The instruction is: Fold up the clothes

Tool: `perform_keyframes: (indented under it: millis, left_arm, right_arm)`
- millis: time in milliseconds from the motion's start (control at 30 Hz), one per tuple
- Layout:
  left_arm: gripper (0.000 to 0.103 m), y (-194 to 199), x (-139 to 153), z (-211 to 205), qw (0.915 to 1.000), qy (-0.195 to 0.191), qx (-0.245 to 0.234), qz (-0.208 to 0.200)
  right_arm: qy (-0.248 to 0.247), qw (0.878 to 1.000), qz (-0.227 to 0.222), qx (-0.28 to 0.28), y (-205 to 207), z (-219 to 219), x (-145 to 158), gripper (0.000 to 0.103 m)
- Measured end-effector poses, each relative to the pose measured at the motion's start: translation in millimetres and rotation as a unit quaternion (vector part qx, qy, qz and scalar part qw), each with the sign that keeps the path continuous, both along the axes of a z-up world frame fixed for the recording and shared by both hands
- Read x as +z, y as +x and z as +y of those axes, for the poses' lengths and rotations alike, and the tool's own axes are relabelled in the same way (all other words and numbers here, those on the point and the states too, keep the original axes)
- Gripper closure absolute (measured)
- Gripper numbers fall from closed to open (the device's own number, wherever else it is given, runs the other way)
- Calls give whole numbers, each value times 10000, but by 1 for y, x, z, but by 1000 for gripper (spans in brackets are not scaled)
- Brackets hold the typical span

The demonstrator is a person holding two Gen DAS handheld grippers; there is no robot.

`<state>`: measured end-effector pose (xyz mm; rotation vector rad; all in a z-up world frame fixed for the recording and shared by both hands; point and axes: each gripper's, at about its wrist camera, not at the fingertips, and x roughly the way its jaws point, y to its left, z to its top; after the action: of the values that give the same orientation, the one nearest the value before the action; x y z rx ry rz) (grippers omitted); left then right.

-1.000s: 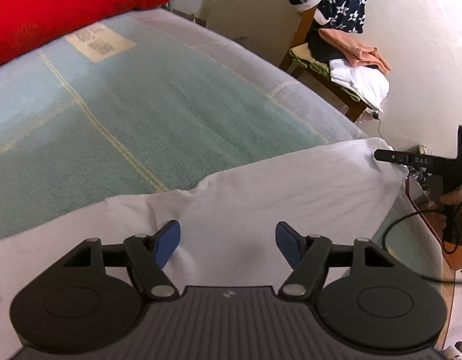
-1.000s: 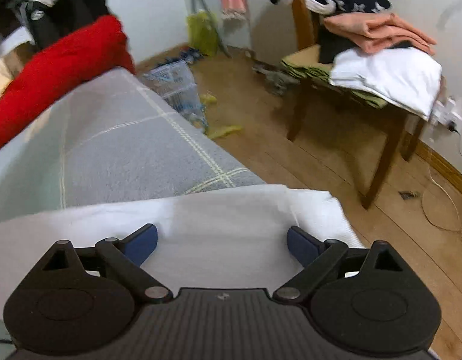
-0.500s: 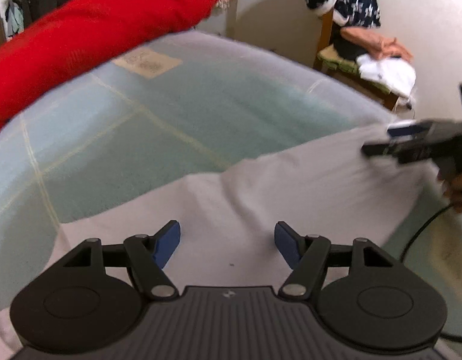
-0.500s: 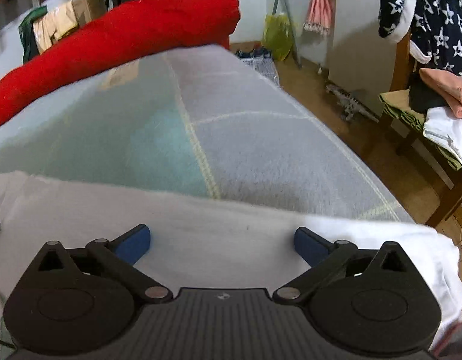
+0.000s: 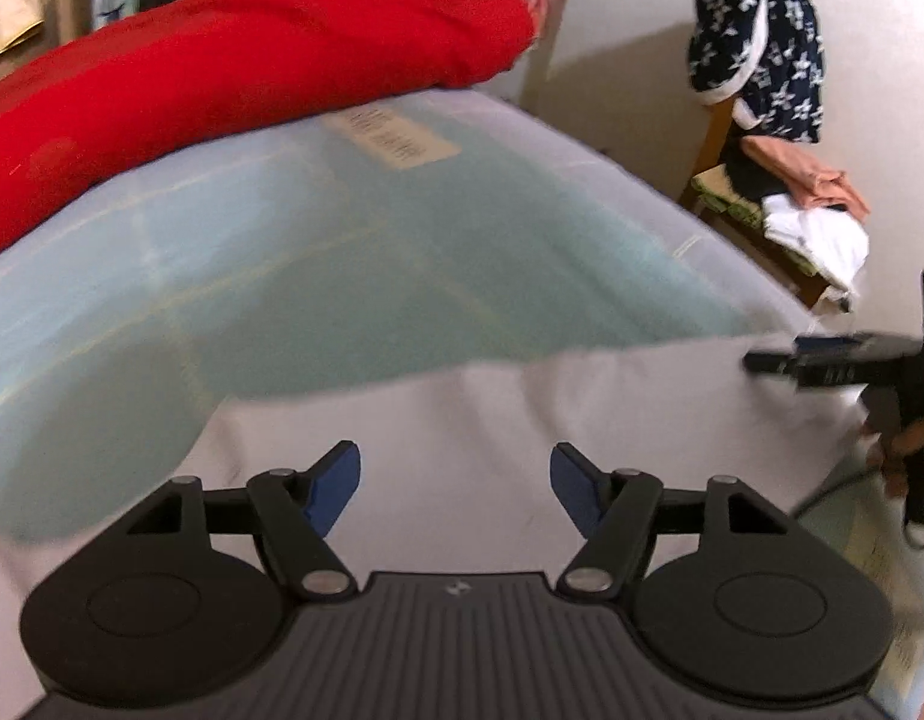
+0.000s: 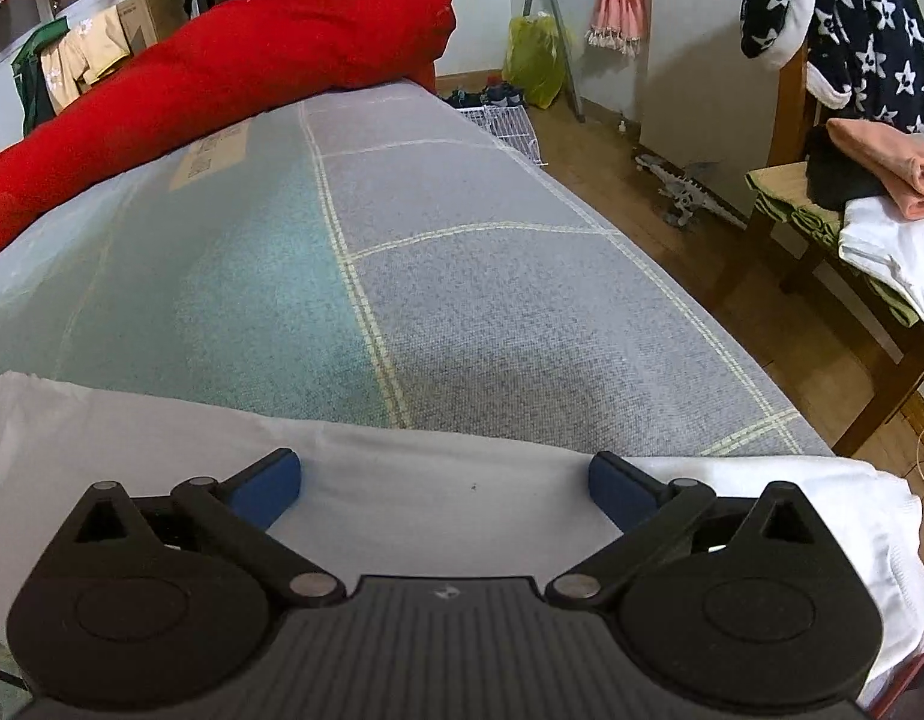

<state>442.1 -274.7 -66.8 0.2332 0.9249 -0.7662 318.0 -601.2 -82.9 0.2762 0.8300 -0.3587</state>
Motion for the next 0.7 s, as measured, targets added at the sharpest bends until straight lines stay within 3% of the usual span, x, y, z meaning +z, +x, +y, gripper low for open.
perform_keyframes:
  millis: [233, 367, 533, 700]
  left_arm:
    - [36, 35, -20, -13, 9996, 51, 93, -259]
    - [36, 38, 1, -12, 9989, -97, 89, -445]
    - [34, 8, 45, 43, 9979, -22, 151, -623]
    - [33, -25, 64, 119, 9947, 800, 286, -586]
  right_arm:
    - [-69, 10000, 19, 7, 3, 0, -1, 0]
    - [-3, 9999, 157, -57, 7, -1, 4, 0]
    - [129, 9991, 102, 399, 3, 31, 41, 0]
    - [132, 9928, 45, 1188, 0, 89, 80, 0]
